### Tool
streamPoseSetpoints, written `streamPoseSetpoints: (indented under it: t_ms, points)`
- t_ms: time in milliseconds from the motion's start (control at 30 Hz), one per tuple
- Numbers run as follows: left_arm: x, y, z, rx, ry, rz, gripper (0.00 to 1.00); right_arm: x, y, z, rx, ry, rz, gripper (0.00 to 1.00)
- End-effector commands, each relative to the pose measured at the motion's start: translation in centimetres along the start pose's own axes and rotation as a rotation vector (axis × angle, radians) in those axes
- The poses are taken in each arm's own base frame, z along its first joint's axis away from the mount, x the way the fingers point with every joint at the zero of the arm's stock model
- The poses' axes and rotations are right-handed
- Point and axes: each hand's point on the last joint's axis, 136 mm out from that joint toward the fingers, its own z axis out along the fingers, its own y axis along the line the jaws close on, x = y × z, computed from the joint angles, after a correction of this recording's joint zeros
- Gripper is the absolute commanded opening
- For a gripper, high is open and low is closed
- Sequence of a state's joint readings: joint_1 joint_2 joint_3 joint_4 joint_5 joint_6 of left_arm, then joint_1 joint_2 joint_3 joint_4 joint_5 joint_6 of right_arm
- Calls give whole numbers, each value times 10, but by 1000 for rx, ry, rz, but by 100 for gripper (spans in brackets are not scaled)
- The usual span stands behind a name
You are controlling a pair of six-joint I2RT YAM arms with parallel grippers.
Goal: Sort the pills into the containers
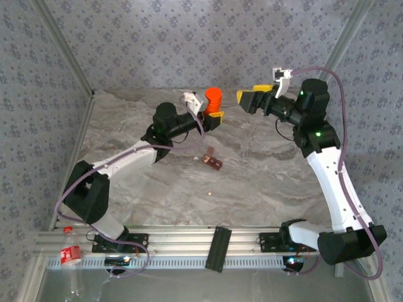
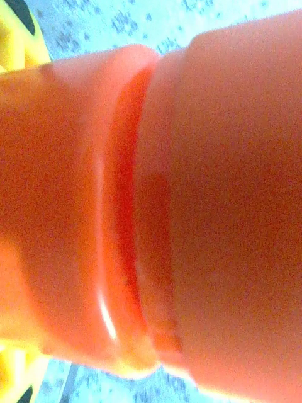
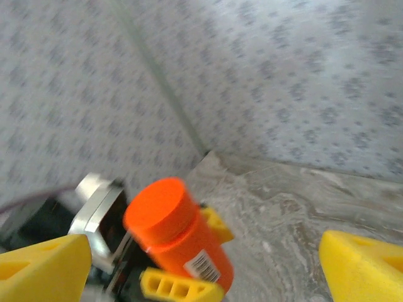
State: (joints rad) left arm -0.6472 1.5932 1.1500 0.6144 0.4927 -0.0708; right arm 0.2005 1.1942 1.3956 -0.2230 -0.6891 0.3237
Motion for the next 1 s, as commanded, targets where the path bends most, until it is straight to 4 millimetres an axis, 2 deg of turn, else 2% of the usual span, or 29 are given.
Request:
streamPoseSetpoints:
  t_ms: [0, 233, 433, 633, 700, 967]
  points:
    - [-43, -44, -7, 254, -38, 12, 0, 14, 35, -2, -207, 112, -117, 95]
    - [-45, -64, -7, 401, -4, -30, 0, 14, 57, 9, -308, 171, -161, 95]
    - [-44, -66, -5, 424, 7, -45, 0, 17, 64, 21, -350, 190, -162, 94]
    - [-43, -68, -5, 430, 13, -48, 0, 25, 69, 33, -378, 214, -154, 87]
    - [-43, -68, -5, 432, 15, -48, 0, 25, 69, 34, -378, 215, -155, 82]
    - [-44, -68, -5, 438, 15, -48, 0, 30, 64, 37, -365, 239, -136, 47]
